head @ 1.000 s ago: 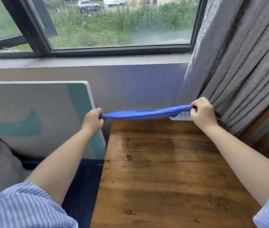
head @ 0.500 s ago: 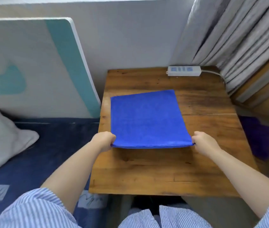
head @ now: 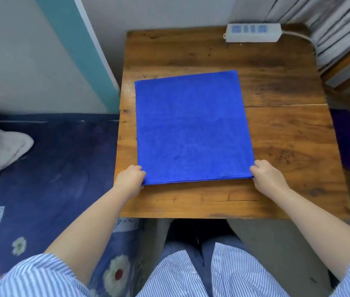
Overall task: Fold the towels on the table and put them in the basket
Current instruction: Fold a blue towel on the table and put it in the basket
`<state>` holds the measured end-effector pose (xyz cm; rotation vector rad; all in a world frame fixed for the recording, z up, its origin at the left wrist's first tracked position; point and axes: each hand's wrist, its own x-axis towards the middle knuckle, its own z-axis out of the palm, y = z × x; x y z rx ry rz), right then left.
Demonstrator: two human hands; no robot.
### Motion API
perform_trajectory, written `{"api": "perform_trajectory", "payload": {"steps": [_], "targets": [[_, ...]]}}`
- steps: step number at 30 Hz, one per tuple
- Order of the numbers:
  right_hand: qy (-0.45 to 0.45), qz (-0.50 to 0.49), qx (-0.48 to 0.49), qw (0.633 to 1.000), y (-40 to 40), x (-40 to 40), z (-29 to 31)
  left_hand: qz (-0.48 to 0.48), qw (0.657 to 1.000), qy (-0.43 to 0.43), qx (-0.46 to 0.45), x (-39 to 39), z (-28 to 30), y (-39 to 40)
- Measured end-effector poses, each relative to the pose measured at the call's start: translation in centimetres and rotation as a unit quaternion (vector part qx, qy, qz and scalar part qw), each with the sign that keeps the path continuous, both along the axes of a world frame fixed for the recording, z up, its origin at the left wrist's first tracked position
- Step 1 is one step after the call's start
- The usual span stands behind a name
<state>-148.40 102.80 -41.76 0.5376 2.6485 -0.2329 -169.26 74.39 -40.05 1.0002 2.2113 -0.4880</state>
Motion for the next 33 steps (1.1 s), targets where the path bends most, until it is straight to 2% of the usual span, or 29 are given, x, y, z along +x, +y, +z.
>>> {"api": "perform_trajectory", "payload": {"steps": [4,6,8,11,12,14,15,18,20,23,25,28,33], "targets": [[0.021,0.021,0.004,1.000,0.5,0.7,-1.3,-0.007,0.999,-0.036,0.004,0.2,-1.4,-0.5],[0.002,0.031,0.011,0.999,0.5,0.8,-1.0,-0.019,0.997,-0.072,0.002,-0.1,-1.7,-0.8],[-0.046,0.065,0.049,0.996,0.5,0.0,0.1,-0.035,0.994,-0.105,-0.007,-0.4,-1.7,-1.1],[-0.189,0.048,0.046,0.980,0.4,-1.1,1.8,-0.057,0.990,-0.123,-0.041,-1.0,-1.2,-0.5],[-0.203,0.054,0.051,0.976,0.5,-1.6,2.1,-0.060,0.990,-0.121,-0.049,-1.2,-1.1,0.1],[-0.189,0.039,0.076,0.978,0.5,-2.8,2.4,-0.047,0.992,-0.106,-0.041,-1.7,-1.0,1.4],[-0.154,0.017,0.079,0.985,0.6,-3.8,2.3,-0.030,0.995,-0.096,-0.027,-2.1,-1.0,2.2],[0.058,0.028,0.068,0.996,0.7,-7.2,0.9,0.034,0.996,-0.056,0.056,-3.2,-1.2,5.1],[0.111,0.027,0.032,0.993,1.2,-10.2,0.4,0.093,0.985,-0.022,0.142,-4.2,-1.7,7.5],[0.138,0.045,0.014,0.989,1.6,-15.1,-0.8,0.180,0.952,0.028,0.244,-6.4,-2.6,11.0],[0.138,0.037,-0.009,0.990,2.0,-18.3,-1.6,0.210,0.937,0.050,0.275,-7.8,-3.2,13.1],[0.162,0.033,-0.021,0.986,2.2,-22.7,-2.6,0.229,0.927,0.064,0.289,-9.9,-4.3,15.9],[0.097,0.058,-0.028,0.993,3.2,-28.3,-4.2,0.230,0.932,0.090,0.265,-13.2,-6.2,19.1]]}}
